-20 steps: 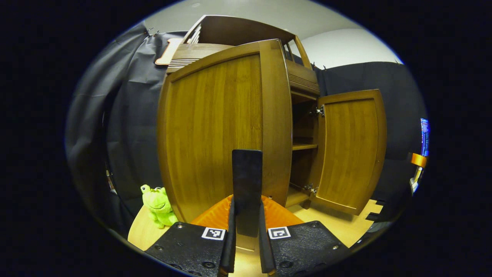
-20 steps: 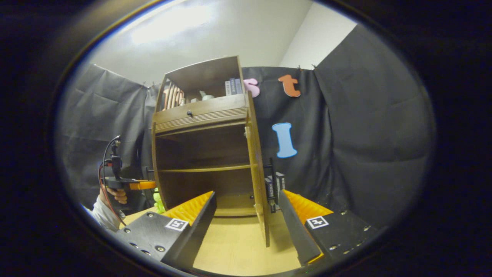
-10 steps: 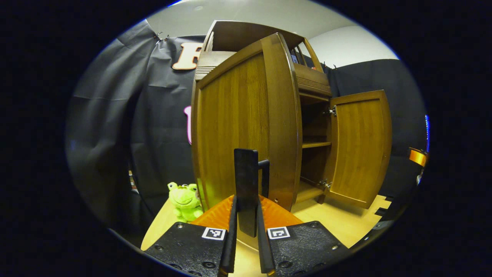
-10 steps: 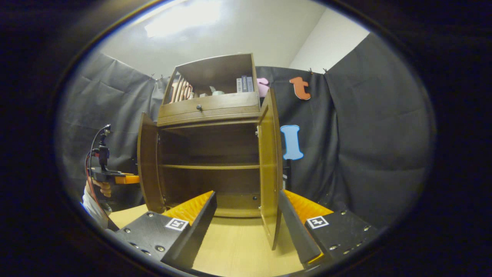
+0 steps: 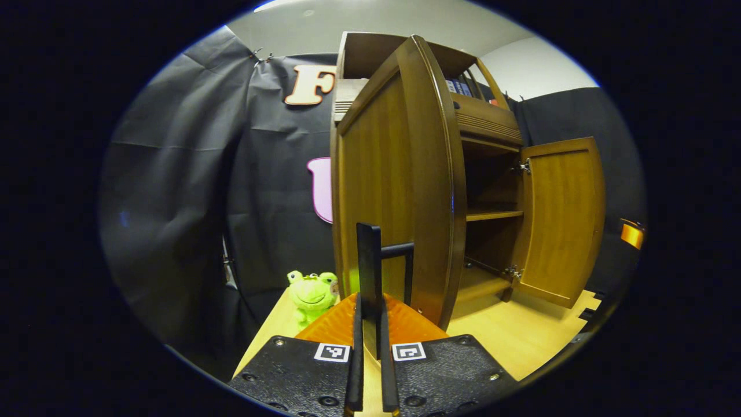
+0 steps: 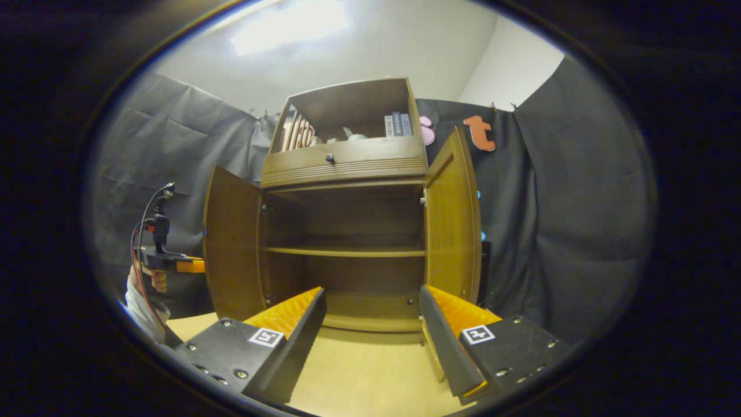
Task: Open the right door of the double-door shoe cabinet with the right hand, and open the left door with the left hand.
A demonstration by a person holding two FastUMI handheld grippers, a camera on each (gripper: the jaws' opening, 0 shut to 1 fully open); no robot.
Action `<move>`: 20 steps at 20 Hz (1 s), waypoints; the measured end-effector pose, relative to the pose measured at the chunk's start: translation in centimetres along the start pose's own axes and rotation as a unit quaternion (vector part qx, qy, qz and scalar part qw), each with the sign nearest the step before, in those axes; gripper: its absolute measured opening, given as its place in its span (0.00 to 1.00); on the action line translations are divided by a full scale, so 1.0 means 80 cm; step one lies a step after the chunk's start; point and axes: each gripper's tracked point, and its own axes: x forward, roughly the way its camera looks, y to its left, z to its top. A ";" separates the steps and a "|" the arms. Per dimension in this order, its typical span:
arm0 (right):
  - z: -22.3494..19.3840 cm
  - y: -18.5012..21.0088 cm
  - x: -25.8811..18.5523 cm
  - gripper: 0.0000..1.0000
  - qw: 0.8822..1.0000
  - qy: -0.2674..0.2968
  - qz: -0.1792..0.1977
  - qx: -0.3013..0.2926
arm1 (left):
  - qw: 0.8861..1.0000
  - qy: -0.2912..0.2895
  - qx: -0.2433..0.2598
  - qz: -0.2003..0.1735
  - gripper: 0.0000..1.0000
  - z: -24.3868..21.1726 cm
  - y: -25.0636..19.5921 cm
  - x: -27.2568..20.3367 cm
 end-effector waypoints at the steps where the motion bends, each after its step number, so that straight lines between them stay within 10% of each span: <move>1: -0.001 0.004 0.001 0.96 1.000 0.001 0.002 0.001 | 1.000 -0.001 0.006 0.019 0.10 -0.001 0.016 -0.001; 20: -0.011 0.027 0.021 0.96 1.000 -0.004 -0.008 0.018 | 0.998 -0.012 -0.007 -0.054 0.02 -0.006 0.084 -0.006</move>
